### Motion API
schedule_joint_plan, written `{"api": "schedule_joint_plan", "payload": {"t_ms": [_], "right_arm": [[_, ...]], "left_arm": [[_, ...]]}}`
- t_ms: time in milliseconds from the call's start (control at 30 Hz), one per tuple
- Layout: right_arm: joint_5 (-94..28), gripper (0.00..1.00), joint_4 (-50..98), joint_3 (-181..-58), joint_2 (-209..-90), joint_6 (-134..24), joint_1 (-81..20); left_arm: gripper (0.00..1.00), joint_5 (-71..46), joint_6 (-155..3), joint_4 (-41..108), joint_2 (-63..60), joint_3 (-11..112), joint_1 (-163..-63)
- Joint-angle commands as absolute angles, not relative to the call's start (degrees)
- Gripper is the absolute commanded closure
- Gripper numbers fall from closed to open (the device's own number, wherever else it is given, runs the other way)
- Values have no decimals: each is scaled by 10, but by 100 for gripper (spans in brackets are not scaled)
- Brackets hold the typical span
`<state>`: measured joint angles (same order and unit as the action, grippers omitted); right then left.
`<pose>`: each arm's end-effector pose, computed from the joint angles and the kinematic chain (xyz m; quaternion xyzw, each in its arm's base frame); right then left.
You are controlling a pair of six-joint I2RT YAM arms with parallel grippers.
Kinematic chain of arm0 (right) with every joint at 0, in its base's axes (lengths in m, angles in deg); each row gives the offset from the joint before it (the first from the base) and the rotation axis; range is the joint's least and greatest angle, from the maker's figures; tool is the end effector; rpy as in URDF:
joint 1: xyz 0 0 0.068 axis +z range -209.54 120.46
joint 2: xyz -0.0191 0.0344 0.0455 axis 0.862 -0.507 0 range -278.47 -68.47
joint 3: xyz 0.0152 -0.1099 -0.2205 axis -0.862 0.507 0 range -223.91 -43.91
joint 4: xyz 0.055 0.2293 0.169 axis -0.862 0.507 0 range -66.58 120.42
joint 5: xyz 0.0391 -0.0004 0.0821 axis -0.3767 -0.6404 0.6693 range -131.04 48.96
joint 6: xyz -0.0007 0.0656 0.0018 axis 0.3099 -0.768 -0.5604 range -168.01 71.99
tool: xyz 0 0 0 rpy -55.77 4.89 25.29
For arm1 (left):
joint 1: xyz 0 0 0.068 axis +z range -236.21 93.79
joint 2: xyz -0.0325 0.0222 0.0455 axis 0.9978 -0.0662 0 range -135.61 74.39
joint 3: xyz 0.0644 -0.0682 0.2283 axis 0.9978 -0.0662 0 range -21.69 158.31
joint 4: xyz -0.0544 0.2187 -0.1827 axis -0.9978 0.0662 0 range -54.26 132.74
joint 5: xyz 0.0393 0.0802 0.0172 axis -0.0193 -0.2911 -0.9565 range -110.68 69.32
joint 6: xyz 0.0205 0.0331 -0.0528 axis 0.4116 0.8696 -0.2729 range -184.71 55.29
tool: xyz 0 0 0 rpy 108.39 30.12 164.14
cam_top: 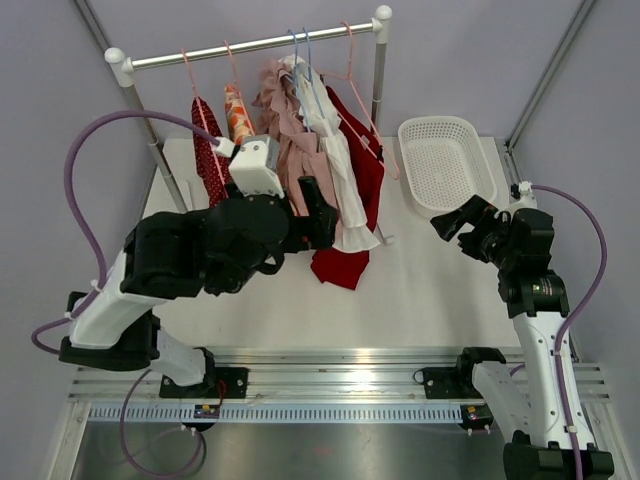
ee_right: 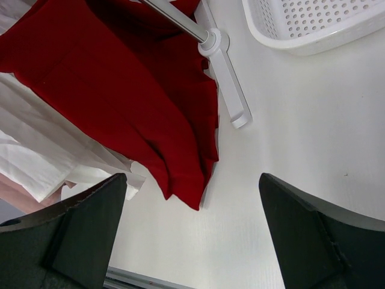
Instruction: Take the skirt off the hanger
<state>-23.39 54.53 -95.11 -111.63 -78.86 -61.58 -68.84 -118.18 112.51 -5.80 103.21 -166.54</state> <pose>0.2251 0.0076 0.3252 0.1523 0.8146 0.2594 0.4960 0.0757 -0.2154 0.5260 -0.0067 0.8228 -0.2667 0.5018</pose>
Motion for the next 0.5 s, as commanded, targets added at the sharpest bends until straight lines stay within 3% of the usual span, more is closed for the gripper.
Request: {"api": "schedule_joint_plan", "payload": {"t_ms": [0, 200, 267, 333, 467], "right_arm": [[-226, 0, 528, -978, -1115, -789, -618], [-220, 1, 525, -973, -1099, -794, -618], [-204, 1, 515, -969, -1086, -789, -618], [-205, 1, 513, -970, -1078, -784, -618], [-213, 1, 527, -980, -1078, -775, -617]], "left_arm": [[5, -744, -1026, 1119, -132, 1110, -1667], [2, -689, -852, 894, -194, 1126, -1564], [2, -730, -768, 818, -230, 1131, -1555], [1, -750, -720, 786, -268, 1155, -1542], [1, -668, -752, 799, -355, 1257, -1469]]}}
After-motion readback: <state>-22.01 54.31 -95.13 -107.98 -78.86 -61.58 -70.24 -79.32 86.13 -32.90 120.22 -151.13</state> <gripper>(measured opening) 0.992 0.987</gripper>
